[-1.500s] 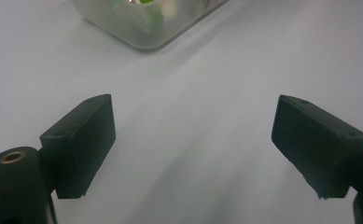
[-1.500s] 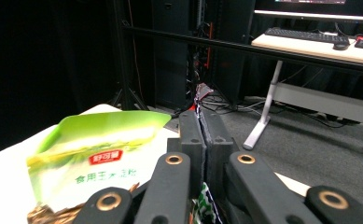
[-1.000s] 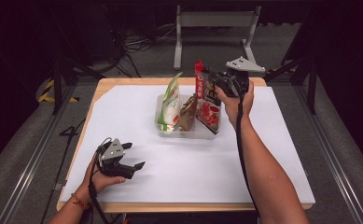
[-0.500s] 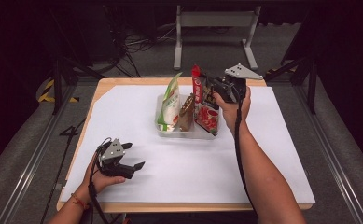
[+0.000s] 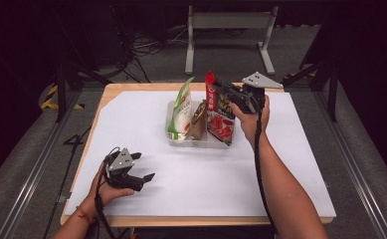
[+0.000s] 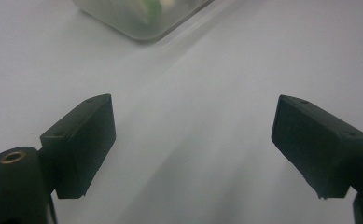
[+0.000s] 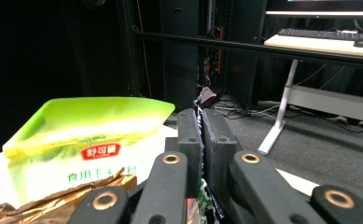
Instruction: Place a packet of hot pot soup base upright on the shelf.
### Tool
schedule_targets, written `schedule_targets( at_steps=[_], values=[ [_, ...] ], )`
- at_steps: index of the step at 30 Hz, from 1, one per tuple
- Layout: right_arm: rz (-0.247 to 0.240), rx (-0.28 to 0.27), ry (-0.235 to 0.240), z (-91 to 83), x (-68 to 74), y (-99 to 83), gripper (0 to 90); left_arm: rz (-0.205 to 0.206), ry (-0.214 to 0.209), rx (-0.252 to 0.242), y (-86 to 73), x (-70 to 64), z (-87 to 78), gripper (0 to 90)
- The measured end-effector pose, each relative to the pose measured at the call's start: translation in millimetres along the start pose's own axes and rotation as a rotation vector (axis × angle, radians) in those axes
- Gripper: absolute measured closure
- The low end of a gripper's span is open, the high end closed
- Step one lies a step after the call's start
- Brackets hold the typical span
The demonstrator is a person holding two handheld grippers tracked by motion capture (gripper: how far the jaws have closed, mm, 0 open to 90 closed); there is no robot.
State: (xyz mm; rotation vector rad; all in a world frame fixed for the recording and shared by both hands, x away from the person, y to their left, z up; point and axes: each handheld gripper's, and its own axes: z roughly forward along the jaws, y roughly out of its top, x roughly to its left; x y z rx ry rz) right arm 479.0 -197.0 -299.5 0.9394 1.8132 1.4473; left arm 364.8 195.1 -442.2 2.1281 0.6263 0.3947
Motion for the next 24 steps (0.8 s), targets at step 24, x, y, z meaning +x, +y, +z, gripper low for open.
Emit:
schedule_targets(
  at_steps=[24],
  values=[
    [-0.017, 0.016, 0.007, -21.1, -12.2, -5.6, 63.5, 0.002, -0.004, 0.019, -0.4, 0.2, 2.9, 14.3]
  ],
)
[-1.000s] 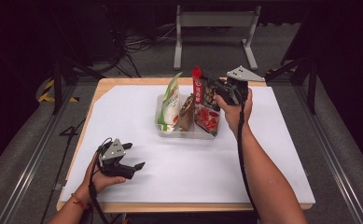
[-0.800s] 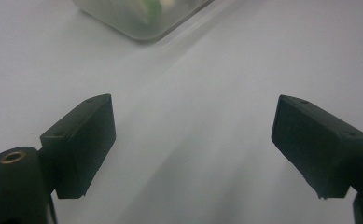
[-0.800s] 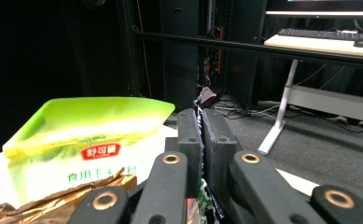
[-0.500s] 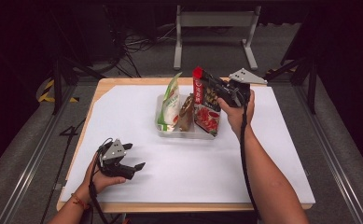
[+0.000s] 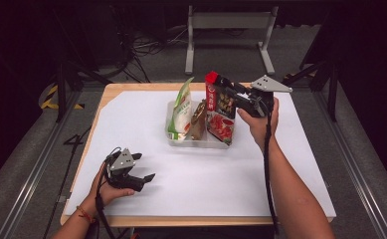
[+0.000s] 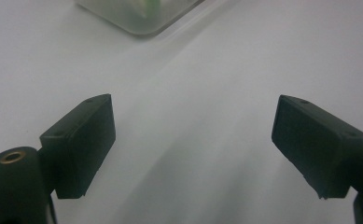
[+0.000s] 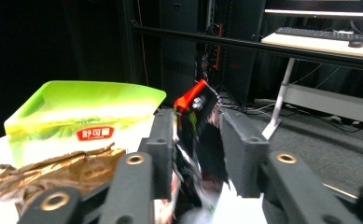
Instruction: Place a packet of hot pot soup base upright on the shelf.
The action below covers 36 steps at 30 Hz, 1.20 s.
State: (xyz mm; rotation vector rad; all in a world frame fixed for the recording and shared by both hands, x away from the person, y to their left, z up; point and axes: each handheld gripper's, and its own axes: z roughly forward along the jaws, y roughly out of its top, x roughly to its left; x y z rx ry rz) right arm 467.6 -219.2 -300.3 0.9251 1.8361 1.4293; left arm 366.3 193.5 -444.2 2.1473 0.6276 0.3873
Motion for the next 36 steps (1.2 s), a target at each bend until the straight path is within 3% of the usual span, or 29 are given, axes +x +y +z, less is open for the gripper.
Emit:
schedule_targets(
  at_steps=[16, 24, 36],
  values=[
    [-0.022, 0.031, 0.036, -31.6, 0.2, -20.0, 69.0, -0.002, 0.006, 0.002, 0.0, 0.4, 0.2, 14.3],
    [-0.047, 0.072, 0.030, -36.2, 0.5, -33.0, 72.5, -0.007, 0.006, 0.007, -0.1, 0.3, 1.2, 14.3],
    [-0.104, 0.156, 0.072, -38.7, 13.2, -59.9, 83.7, -0.010, 0.008, 0.008, 0.3, 1.6, 1.6, 14.4]
  ],
)
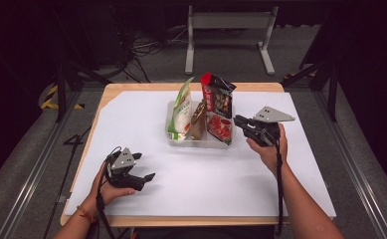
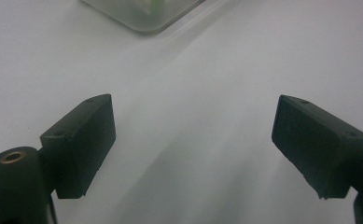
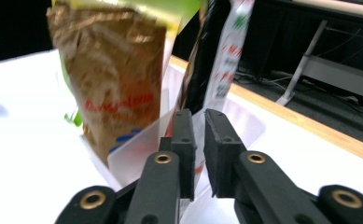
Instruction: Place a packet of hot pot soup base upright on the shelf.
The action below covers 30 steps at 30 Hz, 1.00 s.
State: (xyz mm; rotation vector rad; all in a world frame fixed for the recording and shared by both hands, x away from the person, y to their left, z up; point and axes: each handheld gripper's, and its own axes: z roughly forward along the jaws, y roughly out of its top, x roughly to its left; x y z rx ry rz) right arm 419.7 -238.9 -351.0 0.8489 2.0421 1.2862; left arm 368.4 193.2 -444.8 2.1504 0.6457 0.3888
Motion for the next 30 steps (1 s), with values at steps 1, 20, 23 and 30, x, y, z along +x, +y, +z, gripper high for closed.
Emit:
schedule_targets(
  at_steps=[1, 20, 23, 30],
  values=[
    [-0.009, 0.010, -0.003, 0.4, 1.5, -1.5, 85.3, -0.005, 0.001, -0.001, -0.1, -0.1, -0.1, 14.4],
    [-0.056, 0.140, 0.033, 9.8, 15.8, -23.6, 90.0, -0.013, 0.000, -0.002, -2.1, 1.9, -1.5, 14.5],
    [-0.045, 0.146, 0.039, 13.6, 16.6, -27.1, 90.0, -0.015, -0.001, -0.002, -2.3, 2.4, -1.4, 14.5],
    [-0.088, 0.198, 0.038, 24.9, 27.3, -32.4, 90.0, -0.015, -0.002, 0.000, -2.4, 2.4, -1.5, 14.5]
  ],
)
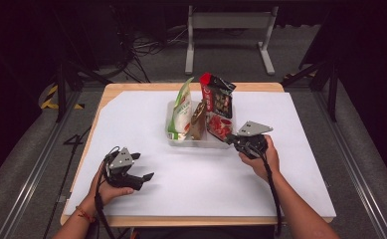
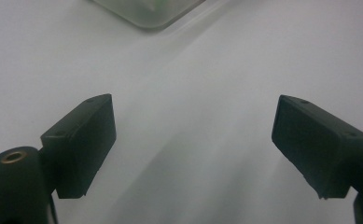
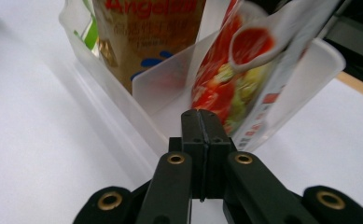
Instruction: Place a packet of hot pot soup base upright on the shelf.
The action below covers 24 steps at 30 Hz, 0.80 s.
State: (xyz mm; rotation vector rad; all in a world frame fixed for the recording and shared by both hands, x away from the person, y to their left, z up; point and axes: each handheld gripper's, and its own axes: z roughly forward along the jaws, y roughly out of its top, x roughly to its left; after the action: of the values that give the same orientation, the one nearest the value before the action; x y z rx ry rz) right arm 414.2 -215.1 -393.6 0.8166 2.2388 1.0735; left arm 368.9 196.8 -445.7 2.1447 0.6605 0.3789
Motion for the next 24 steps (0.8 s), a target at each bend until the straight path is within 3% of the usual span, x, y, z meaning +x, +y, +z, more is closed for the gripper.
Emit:
schedule_targets(
  at_steps=[3, 16, 19, 24],
  values=[
    [-0.018, 0.003, -0.009, 2.2, 1.2, 0.9, 90.0, -0.001, -0.001, -0.001, 0.0, -0.3, -0.3, 14.5],
    [0.020, 0.008, 0.013, 15.5, -5.0, -4.0, 90.0, -0.006, -0.006, 0.001, -0.4, 1.2, 0.3, 14.5],
    [0.016, 0.052, -0.013, 22.3, -3.1, -5.6, 90.0, -0.006, -0.008, 0.000, -0.4, 1.2, 0.2, 14.5],
    [0.025, 0.032, 0.000, 20.2, -5.4, -5.5, 90.0, -0.003, -0.010, -0.005, -0.3, 1.6, -1.4, 14.5]
  ],
)
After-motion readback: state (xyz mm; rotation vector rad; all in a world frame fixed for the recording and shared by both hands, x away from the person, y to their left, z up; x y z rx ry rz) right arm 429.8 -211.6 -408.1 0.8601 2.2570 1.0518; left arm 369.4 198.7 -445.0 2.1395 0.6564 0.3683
